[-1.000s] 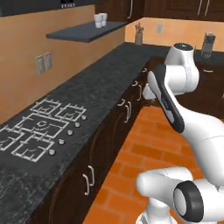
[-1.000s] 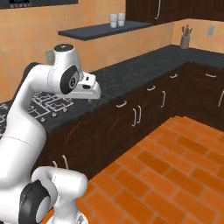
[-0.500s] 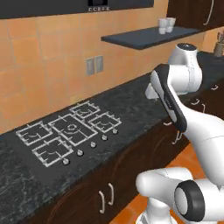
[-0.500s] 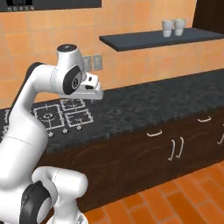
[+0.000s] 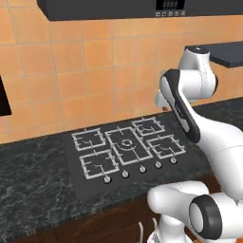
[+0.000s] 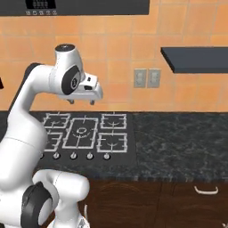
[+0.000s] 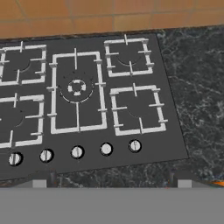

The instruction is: Navigate to the range hood.

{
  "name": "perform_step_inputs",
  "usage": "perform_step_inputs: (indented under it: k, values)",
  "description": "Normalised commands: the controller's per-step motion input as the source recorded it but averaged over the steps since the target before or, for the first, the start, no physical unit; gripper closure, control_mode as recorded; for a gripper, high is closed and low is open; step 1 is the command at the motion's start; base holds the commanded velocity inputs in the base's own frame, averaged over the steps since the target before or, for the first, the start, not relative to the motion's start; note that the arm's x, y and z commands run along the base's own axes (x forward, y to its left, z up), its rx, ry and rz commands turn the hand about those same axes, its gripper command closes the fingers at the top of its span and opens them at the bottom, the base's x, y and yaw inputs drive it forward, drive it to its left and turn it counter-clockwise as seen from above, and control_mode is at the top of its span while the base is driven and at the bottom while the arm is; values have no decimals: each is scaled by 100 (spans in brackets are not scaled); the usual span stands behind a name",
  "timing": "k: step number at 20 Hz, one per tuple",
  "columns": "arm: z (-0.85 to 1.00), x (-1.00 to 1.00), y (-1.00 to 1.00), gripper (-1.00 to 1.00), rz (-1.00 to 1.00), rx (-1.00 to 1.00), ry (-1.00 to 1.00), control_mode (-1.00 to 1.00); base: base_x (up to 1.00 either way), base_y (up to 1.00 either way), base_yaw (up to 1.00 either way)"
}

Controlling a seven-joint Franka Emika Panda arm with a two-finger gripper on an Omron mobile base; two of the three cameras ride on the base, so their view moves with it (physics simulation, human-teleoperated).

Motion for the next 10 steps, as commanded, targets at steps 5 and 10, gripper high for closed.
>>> perform_step_inputs:
  k: [5, 10]
  values:
    - [0, 0, 0, -100, 0, 0, 0, 100, 100, -5, 36]
    - [0, 0, 0, -100, 0, 0, 0, 100, 92, 0, 36]
